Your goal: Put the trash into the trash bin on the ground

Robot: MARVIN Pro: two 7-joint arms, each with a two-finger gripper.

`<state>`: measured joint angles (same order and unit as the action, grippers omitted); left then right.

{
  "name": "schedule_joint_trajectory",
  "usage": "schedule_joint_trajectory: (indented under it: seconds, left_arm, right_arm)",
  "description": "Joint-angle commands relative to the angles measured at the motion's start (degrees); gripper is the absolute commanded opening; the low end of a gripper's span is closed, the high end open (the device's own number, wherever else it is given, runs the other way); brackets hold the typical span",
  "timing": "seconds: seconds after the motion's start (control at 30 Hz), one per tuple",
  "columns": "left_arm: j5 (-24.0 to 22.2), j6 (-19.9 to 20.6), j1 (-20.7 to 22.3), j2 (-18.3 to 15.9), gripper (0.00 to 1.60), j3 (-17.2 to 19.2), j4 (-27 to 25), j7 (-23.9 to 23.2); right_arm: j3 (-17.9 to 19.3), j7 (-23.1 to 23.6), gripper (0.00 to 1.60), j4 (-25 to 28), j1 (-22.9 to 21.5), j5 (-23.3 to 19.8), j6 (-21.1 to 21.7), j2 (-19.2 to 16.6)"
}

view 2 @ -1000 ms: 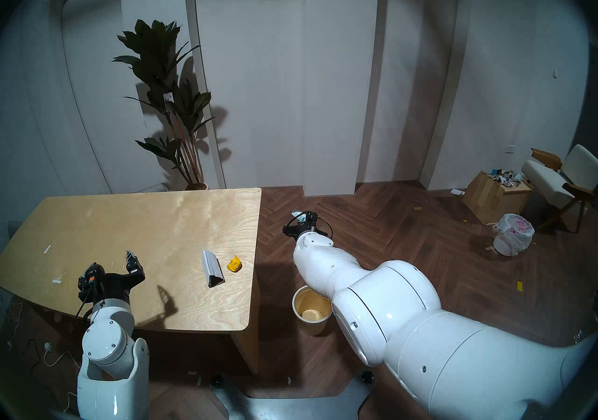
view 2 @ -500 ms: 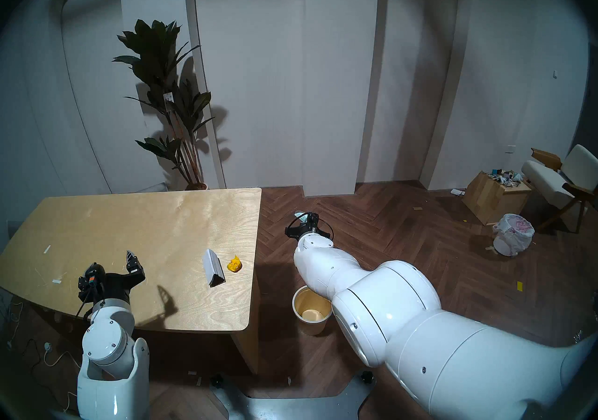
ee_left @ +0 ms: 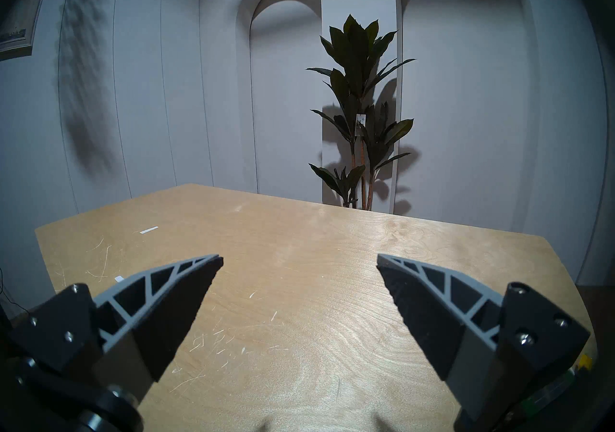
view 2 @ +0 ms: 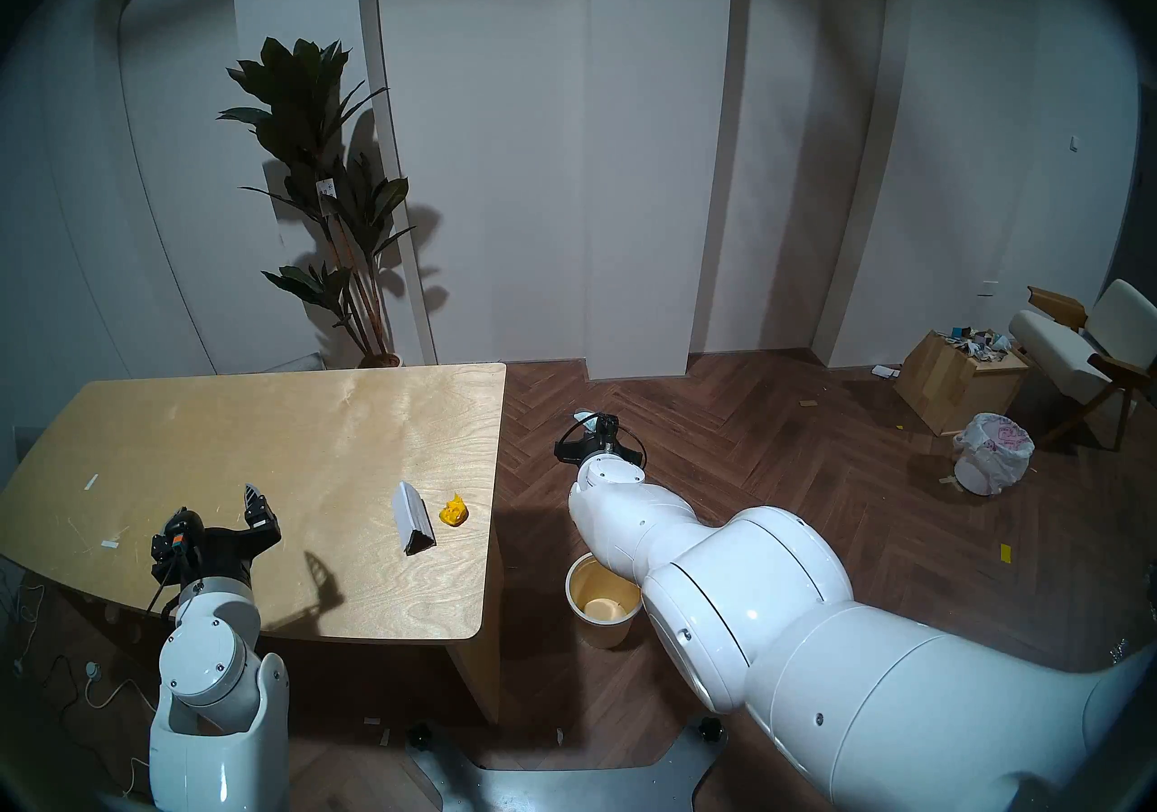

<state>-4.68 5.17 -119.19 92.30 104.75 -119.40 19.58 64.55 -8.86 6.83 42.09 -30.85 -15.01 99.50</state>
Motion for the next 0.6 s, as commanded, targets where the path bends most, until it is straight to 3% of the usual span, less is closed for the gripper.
schedule_joint_trajectory:
  seconds: [0.0,0.2,0.23,0.3,0.37,0.4,0.57]
  left_arm:
    - [-0.01,-0.3,0.26,-0.1,1.6,0.13,-1.04,0.01]
    - [-0.01,-0.3,0.26,-0.11,1.6,0.13,-1.04,0.01]
    - [-0.01,-0.3,0.26,-0.11,1.6,0.13,-1.04,0.01]
    - [-0.01,-0.3,0.26,-0.11,1.6,0.13,-1.04,0.01]
    - [-0.01,-0.3,0.26,-0.11,1.6,0.13,-1.04,0.01]
    - [-0.02,-0.3,0.26,-0.11,1.6,0.13,-1.04,0.01]
    - [-0.02,-0.3,0.26,-0.12,1.6,0.13,-1.05,0.01]
  right_arm:
    - [-0.09,-0.08,0.0,0.76,-0.5,0.16,-1.31,-0.03]
    - [-0.3,-0.48,0.0,0.73,-0.41,0.4,-1.5,-0.07]
    - [-0.32,-0.52,0.28,0.72,-0.39,0.43,-1.53,-0.09]
    - [-0.36,-0.61,0.53,0.71,-0.34,0.49,-1.59,-0.13]
    - [-0.37,-0.64,0.6,0.68,-0.26,0.48,-1.65,-0.2]
    - [-0.39,-0.69,0.73,0.68,-0.21,0.51,-1.7,-0.23]
    - [-0.36,-0.79,0.76,0.63,0.05,0.55,-1.93,-0.33]
